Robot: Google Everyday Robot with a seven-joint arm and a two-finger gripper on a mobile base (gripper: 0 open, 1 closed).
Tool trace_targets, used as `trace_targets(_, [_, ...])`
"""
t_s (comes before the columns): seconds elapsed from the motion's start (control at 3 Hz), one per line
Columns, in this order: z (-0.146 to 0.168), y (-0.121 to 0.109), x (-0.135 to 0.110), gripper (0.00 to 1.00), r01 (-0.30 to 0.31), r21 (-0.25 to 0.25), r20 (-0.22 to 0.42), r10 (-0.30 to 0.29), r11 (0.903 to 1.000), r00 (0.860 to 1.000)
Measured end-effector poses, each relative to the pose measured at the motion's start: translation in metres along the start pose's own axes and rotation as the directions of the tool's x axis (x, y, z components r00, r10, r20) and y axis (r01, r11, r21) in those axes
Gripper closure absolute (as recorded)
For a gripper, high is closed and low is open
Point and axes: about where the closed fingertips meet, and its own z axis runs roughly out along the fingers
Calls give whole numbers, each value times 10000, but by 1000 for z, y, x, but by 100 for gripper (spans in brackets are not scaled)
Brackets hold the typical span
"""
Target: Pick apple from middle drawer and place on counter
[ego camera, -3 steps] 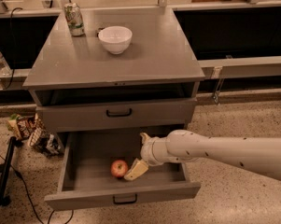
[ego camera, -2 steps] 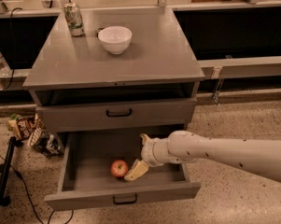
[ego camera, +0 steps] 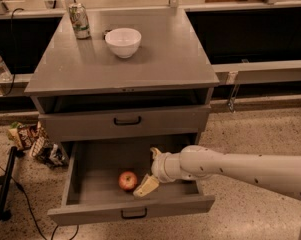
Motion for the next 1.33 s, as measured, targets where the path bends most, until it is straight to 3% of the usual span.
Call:
trace_targets(0.67, [65,-18,-2,0,-204,174,307,199,9996,9993])
trace_targets(1.0, [107,-20,5,0,-207,225,330,200,9995,9993])
trace_targets(1.33, [128,-18,12,0,-152,303,310,143,9994,9994])
